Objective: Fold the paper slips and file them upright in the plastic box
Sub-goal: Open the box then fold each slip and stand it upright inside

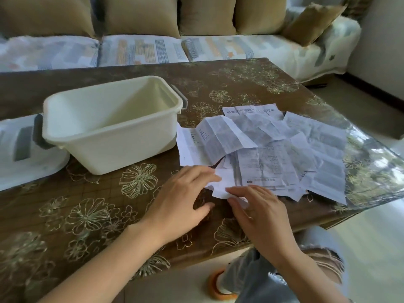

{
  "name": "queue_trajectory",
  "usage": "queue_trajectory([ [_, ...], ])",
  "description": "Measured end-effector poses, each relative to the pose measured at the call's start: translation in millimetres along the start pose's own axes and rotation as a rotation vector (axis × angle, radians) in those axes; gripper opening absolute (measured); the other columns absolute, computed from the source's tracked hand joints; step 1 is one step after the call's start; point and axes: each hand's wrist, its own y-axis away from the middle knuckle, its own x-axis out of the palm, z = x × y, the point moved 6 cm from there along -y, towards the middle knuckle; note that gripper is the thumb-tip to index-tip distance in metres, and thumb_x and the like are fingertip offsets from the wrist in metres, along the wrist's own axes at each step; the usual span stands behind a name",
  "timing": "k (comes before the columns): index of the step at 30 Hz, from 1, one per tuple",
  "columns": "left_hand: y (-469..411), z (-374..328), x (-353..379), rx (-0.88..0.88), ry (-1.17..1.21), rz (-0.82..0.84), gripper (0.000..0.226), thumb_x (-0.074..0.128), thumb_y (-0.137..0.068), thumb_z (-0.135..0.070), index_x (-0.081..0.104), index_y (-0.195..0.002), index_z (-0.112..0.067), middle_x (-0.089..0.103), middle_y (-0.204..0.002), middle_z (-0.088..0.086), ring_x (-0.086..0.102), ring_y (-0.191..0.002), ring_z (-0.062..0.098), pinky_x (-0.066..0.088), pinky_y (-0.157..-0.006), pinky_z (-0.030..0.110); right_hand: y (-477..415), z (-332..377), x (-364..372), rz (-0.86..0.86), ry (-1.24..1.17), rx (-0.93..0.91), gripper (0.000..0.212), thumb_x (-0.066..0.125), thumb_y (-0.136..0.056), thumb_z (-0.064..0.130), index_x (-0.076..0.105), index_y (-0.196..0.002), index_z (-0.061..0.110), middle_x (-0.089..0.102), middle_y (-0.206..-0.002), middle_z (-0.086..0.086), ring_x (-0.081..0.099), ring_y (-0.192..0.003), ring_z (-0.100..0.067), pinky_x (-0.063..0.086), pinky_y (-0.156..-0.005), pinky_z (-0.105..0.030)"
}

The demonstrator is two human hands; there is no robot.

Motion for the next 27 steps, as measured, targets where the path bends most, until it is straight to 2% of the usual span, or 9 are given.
queue_trajectory([
  [3, 30.7, 9.4, -16.3, 0.000, -0.015, -0.159, 0.026, 0.077, -0.077, -0.019, 0.073, -0.101, -0.026, 0.066, -0.100, -0.016, 0.057, -0.100, 0.003, 0.050, -0.088, 0.028, 3.8, 24.5, 13.6, 0.061, -0.114, -0.023, 0.022, 0.058, -0.090, 0.034, 0.071, -0.104, 0.024, 0.070, -0.098, 0.017, 0.063, -0.092, -0.001, 0.051, -0.081, -0.026],
  [6, 62.0, 29.5, -31.3, -0.094, -0.020, -0.253, 0.022, 0.081, -0.073, -0.009, 0.076, -0.087, -0.024, 0.068, -0.085, -0.016, 0.061, -0.085, 0.005, 0.050, -0.081, 0.031, 5.5, 53.3, 30.9, 0.158, -0.170, -0.091, 0.028, 0.056, -0.090, 0.044, 0.068, -0.107, 0.025, 0.069, -0.101, 0.018, 0.060, -0.097, -0.001, 0.046, -0.089, -0.019],
  [9, 90.6, 50.5, -41.6, -0.206, -0.010, -0.294, 0.028, 0.083, -0.070, -0.005, 0.077, -0.086, -0.028, 0.070, -0.087, -0.019, 0.064, -0.086, 0.002, 0.047, -0.084, 0.028, 6.9, 74.1, 48.1, 0.229, -0.157, -0.166, 0.045, 0.057, -0.083, 0.058, 0.066, -0.110, 0.024, 0.069, -0.105, 0.015, 0.052, -0.104, -0.006, 0.030, -0.099, -0.008],
  [11, 104.2, 56.3, -46.1, -0.243, 0.009, -0.303, 0.030, 0.083, -0.068, -0.005, 0.077, -0.086, -0.028, 0.070, -0.088, -0.022, 0.063, -0.087, -0.001, 0.048, -0.085, 0.026, 7.4, 81.0, 59.0, 0.257, -0.161, -0.187, 0.046, 0.059, -0.082, 0.058, 0.064, -0.112, 0.024, 0.068, -0.105, 0.015, 0.054, -0.100, -0.003, 0.034, -0.096, -0.013],
  [14, 117.1, 57.1, -50.4, -0.258, 0.011, -0.346, 0.027, 0.083, -0.070, -0.007, 0.077, -0.086, -0.029, 0.069, -0.086, -0.023, 0.062, -0.085, 0.002, 0.051, -0.079, 0.029, 8.0, 83.7, 65.0, 0.215, -0.199, -0.158, 0.035, 0.059, -0.084, 0.051, 0.064, -0.107, 0.026, 0.065, -0.100, 0.020, 0.055, -0.094, 0.001, 0.041, -0.086, -0.018],
  [17, 123.2, 56.9, -51.3, -0.246, 0.026, -0.407, 0.008, 0.070, -0.082, -0.029, 0.077, -0.085, -0.026, 0.068, -0.084, -0.020, 0.061, -0.083, 0.003, 0.052, -0.077, 0.033, 6.8, 76.5, 65.4, 0.148, -0.239, -0.051, 0.031, 0.057, -0.084, 0.051, 0.065, -0.105, 0.030, 0.060, -0.093, 0.021, 0.056, -0.089, -0.001, 0.046, -0.077, -0.021],
  [20, 124.6, 64.1, -48.3, -0.340, 0.060, -0.440, 0.027, 0.058, -0.086, -0.043, 0.075, -0.086, -0.022, 0.062, -0.083, -0.013, 0.061, -0.080, 0.007, 0.053, -0.069, 0.033, 3.6, 72.2, 67.9, 0.115, -0.269, 0.038, 0.028, 0.058, -0.085, 0.050, 0.064, -0.104, 0.031, 0.060, -0.083, 0.024, 0.060, -0.087, -0.006, 0.050, -0.074, -0.031],
  [24, 115.1, 66.1, -47.7, -0.412, -0.056, -0.429, 0.014, 0.064, -0.084, -0.032, 0.072, -0.088, -0.021, 0.050, -0.076, -0.021, 0.058, -0.076, 0.012, 0.052, -0.062, 0.036, -4.0, 75.8, 75.0, 0.091, -0.176, 0.131, 0.025, 0.063, -0.083, 0.046, 0.064, -0.102, 0.029, 0.059, -0.074, 0.020, 0.052, -0.084, -0.008, 0.044, -0.071, -0.029],
  [27, 107.5, 66.7, -47.8, -0.443, -0.116, -0.412, 0.016, 0.064, -0.083, -0.030, 0.071, -0.095, -0.022, 0.052, -0.071, -0.022, 0.054, -0.077, 0.011, 0.046, -0.065, 0.032, -8.6, 82.1, 78.3, 0.032, -0.022, 0.137, 0.025, 0.072, -0.081, 0.039, 0.066, -0.100, 0.023, 0.055, -0.074, 0.019, 0.048, -0.079, -0.014, 0.040, -0.068, -0.031],
])
